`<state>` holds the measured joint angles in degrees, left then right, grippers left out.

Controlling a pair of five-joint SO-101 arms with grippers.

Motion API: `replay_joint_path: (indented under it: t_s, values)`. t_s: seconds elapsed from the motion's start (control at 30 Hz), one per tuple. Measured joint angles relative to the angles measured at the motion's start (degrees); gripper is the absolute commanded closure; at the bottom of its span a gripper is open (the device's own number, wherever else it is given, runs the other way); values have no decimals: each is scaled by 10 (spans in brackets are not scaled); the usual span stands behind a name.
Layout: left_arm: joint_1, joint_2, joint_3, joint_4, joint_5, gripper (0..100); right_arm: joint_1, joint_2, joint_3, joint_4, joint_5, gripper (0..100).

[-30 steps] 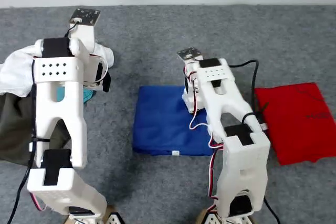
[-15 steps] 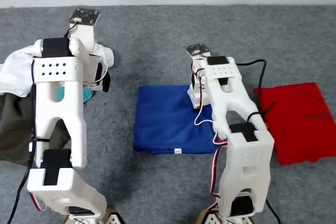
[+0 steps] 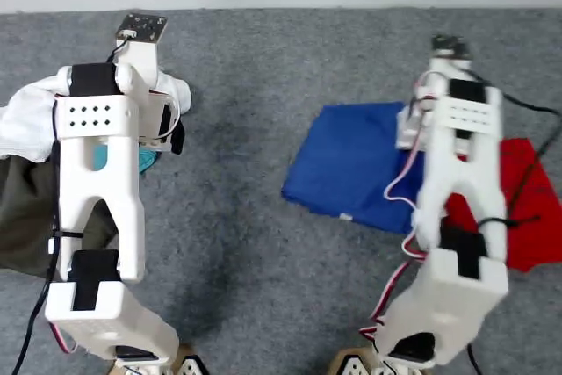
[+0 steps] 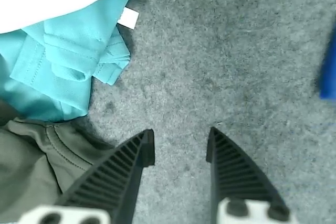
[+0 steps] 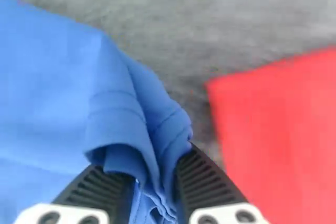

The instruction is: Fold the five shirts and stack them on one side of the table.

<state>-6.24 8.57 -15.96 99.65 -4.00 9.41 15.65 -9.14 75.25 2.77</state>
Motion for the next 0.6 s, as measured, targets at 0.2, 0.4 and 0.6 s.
replay_joint_path:
  t_s: [0.2,0.4,0.6]
  values:
    - [0,0,0,0,0,827,56,-63,0,33,-26,990]
    - [0,0,0,0,0,827,164,-73,0,36,-28,990]
    - [0,0,0,0,0,827,283,-40,1,24,-28,990]
